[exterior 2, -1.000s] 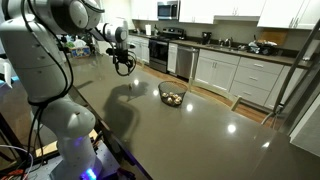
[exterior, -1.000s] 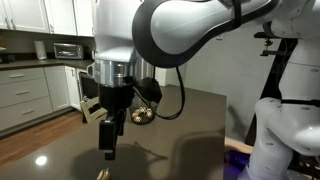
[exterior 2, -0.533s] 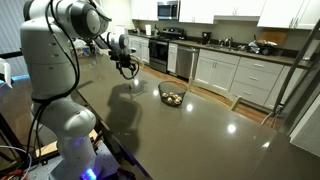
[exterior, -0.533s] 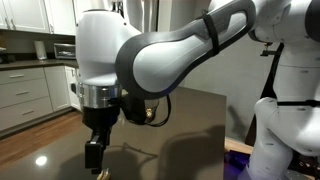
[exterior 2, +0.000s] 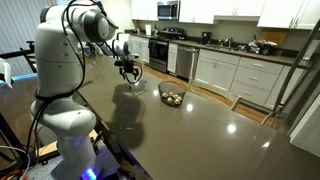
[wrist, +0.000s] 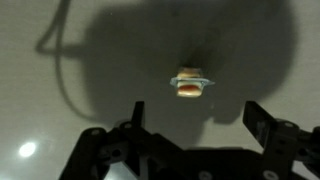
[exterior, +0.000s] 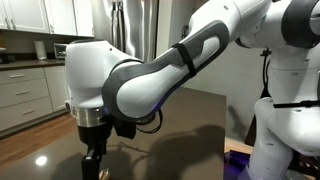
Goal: Put the green object in the bowl
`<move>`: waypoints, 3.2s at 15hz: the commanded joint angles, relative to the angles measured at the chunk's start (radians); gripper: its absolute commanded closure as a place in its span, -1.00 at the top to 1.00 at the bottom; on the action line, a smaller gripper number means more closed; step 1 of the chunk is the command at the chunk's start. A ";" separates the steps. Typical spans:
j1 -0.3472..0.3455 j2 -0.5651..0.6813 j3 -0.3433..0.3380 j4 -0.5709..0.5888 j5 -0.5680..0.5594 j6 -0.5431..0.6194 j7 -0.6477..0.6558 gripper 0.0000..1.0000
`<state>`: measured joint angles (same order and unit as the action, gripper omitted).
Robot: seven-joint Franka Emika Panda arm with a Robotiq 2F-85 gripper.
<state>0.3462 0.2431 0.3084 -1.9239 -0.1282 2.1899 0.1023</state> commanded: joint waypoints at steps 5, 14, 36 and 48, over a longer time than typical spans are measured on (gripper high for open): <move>0.030 0.057 -0.027 0.021 -0.025 -0.014 0.032 0.36; 0.033 0.047 -0.037 0.025 -0.020 -0.026 0.031 -0.79; -0.162 -0.252 -0.151 0.052 -0.097 -0.276 0.058 -0.76; -0.241 -0.222 -0.232 0.054 -0.194 -0.313 0.345 -0.76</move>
<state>0.1185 0.0201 0.0800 -1.8754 -0.2962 1.9119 0.3623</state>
